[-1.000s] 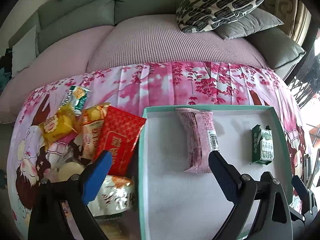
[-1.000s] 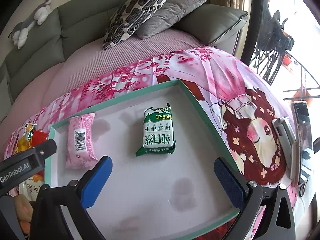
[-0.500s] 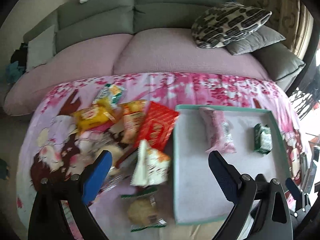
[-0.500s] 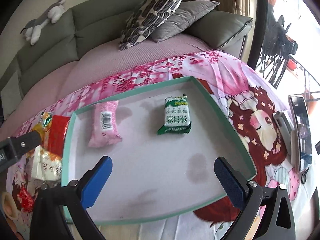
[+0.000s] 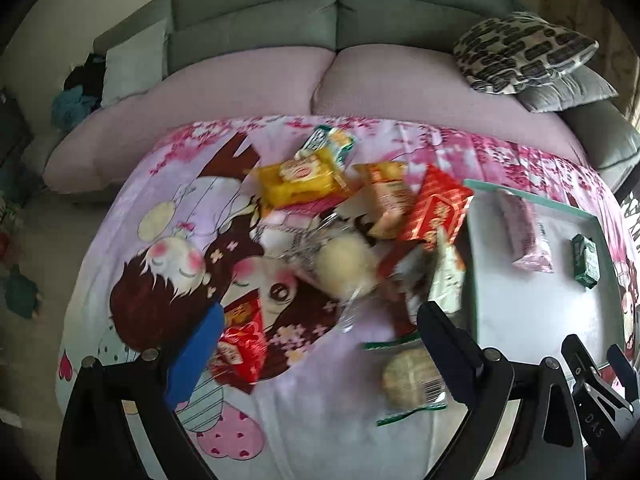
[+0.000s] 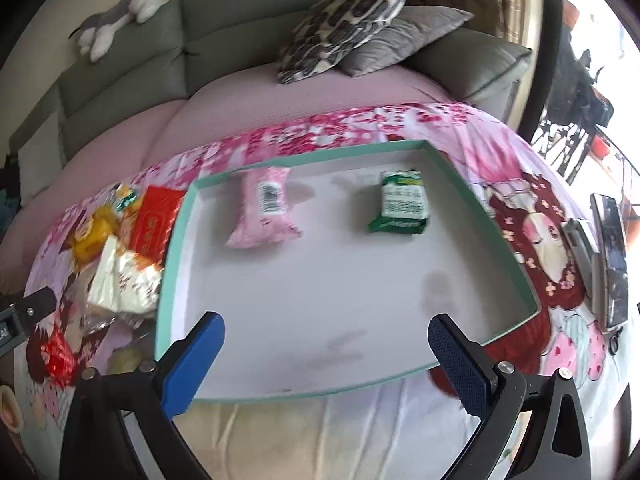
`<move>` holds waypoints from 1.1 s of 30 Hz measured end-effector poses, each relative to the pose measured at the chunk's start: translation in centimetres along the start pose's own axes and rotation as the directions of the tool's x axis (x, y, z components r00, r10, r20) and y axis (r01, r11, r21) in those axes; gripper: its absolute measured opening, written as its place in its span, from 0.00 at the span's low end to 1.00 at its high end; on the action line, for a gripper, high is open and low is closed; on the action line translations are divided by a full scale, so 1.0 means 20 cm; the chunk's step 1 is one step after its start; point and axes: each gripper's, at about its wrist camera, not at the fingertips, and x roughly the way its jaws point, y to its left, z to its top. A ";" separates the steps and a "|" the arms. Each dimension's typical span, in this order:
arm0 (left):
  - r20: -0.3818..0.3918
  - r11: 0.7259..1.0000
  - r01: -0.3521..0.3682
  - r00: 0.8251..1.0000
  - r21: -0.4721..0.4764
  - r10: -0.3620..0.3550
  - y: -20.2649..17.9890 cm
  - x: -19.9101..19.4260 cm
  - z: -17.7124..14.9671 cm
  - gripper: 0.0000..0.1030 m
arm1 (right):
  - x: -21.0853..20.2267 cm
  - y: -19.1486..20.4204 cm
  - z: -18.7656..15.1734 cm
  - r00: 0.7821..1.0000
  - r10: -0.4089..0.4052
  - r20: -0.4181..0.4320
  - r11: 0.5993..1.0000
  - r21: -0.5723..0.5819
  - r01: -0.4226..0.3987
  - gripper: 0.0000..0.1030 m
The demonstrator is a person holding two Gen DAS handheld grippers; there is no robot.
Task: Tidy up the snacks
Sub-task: 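Move both grippers back to the snack pile, then grasp the red-gold snack bag with the left gripper while the right grasps the clear round cookie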
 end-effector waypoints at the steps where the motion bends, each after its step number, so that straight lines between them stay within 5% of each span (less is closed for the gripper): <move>1: -0.003 1.000 0.002 1.000 -0.008 -0.002 0.02 0.00 0.00 0.94 | 0.00 0.02 -0.01 1.000 0.006 -0.003 1.000 -0.009 -0.006 1.00; 17: -0.052 0.976 0.022 0.998 -0.218 -0.035 0.43 0.08 -0.06 0.94 | 0.00 0.35 -0.07 0.993 0.110 -0.046 0.986 -0.124 -0.115 1.00; 27: -0.160 0.961 0.038 0.984 -0.272 -0.084 0.48 0.25 -0.10 0.94 | 0.03 0.59 -0.13 0.974 0.205 -0.100 0.951 -0.215 -0.222 0.99; 33: -0.219 0.948 0.045 0.968 -0.315 -0.118 0.51 0.35 -0.12 0.89 | 0.05 0.71 -0.15 0.958 0.253 -0.134 0.925 -0.256 -0.280 0.89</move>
